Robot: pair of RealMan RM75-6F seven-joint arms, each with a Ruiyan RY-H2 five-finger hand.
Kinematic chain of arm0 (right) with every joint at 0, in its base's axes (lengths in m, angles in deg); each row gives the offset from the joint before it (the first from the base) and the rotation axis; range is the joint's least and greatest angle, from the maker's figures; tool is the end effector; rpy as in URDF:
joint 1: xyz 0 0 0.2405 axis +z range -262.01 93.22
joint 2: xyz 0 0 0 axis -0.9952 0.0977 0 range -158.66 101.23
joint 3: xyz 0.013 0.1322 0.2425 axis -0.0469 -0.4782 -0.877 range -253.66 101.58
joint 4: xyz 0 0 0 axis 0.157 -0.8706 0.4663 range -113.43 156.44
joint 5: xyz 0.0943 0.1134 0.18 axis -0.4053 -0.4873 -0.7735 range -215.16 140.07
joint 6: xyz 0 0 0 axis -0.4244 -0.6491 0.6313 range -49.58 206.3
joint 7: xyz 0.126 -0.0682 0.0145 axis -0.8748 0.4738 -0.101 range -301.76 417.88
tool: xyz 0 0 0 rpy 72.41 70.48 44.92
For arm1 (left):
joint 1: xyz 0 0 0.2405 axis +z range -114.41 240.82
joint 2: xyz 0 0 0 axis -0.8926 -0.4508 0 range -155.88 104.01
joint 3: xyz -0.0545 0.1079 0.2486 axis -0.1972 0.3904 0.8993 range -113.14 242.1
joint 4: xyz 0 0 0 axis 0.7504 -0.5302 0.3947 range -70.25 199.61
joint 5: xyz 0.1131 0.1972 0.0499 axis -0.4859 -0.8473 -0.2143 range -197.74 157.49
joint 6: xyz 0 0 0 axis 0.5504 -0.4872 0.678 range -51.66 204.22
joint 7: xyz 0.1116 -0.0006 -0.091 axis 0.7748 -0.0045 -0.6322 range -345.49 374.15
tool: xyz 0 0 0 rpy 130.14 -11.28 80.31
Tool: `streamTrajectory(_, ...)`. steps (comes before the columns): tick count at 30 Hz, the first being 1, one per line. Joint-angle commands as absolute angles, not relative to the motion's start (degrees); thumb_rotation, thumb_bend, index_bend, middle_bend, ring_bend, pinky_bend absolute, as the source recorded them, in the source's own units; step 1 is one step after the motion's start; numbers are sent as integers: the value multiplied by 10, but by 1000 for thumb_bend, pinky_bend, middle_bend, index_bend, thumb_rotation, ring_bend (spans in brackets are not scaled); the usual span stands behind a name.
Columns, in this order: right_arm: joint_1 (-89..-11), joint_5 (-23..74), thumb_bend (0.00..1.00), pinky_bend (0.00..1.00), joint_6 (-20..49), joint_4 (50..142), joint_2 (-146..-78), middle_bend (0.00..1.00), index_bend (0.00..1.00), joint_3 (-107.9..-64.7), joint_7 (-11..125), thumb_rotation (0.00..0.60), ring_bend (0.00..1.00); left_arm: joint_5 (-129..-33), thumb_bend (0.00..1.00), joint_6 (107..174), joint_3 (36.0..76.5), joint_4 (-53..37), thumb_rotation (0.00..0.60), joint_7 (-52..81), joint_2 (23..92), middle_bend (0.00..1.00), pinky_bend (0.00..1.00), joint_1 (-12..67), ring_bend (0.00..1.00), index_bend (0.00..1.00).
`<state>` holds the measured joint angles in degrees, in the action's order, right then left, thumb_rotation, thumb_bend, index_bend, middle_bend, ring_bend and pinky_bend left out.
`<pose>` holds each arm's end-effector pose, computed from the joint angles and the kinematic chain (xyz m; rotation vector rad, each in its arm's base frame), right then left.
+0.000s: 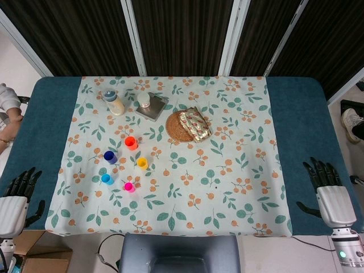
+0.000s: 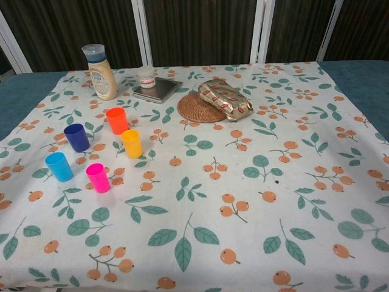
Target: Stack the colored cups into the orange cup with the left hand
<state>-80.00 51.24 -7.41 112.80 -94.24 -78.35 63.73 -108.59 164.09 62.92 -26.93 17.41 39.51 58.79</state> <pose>-0.3350 -0.1795 0.1380 1.4495 -0.8136 0.8582 -0.3336 0.1765 0.1412 -1.4163 -0.8381 -0.9063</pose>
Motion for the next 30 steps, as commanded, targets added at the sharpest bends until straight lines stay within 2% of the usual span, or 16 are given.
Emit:
streamTrajectory(1,-801,514,185,0,-75,1128,-942,0,0,-783,636,600,0,-1089,455,1638,630,-270,600,173,394,0,129,586,0,0)
streamTrajectory(5,-801,516,185,0,-70,1131,-936,0,0,-778,631,600,0,-1101,455,1633,633,-265,600,161,398,0,143,580,0,0)
streamTrajectory(7,-802,519,185,0,-72,1130,-935,0,0,-777,627,600,0,-1117,455,1636,629,-260,600,138,411,3,227,571,26,0)
streamTrajectory(8,-803,522,185,0,-73,1130,-934,0,0,-775,625,600,0,-1122,456,1643,622,-253,600,117,427,38,342,565,92,0)
streamTrajectory(9,-804,523,185,0,-73,1130,-933,0,0,-774,622,600,0,-1120,456,1645,614,-249,600,104,442,113,501,560,205,0)
streamTrajectory(11,-804,525,185,0,-74,1130,-931,0,0,-773,618,600,0,-1118,455,1639,596,-239,600,93,474,322,786,541,456,0)
streamTrajectory(13,-803,525,185,0,-74,1130,-931,0,0,-774,616,600,0,-1109,453,1621,579,-233,600,93,497,561,968,519,702,23)
streamTrajectory(14,-803,525,185,0,-74,1130,-931,0,0,-774,616,600,0,-1102,453,1610,573,-233,600,93,503,632,992,510,770,38)
streamTrajectory(16,-803,525,185,0,-74,1130,-931,0,0,-774,616,600,0,-1099,454,1606,571,-232,600,94,505,713,1000,508,844,57)
streamTrajectory(17,-803,525,185,0,-74,1129,-931,0,0,-775,615,600,0,-1092,452,1594,568,-234,600,96,509,794,1000,501,918,75)
streamTrajectory(19,-803,523,185,0,-73,1129,-931,0,0,-776,614,600,0,-1064,446,1548,553,-239,600,124,517,887,1000,474,990,89)
streamTrajectory(22,-800,523,185,0,-67,1128,-932,0,0,-775,616,600,0,-961,429,1445,503,-212,600,192,567,977,1000,408,1000,145)
streamTrajectory(26,-799,520,185,0,-64,1127,-933,0,0,-776,618,600,0,-884,407,1401,475,-170,600,253,609,1000,1000,367,1000,256)
streamTrajectory(30,-798,517,185,0,-60,1126,-935,0,0,-776,622,600,0,-823,398,1368,456,-115,600,285,649,1000,1000,331,1000,291)
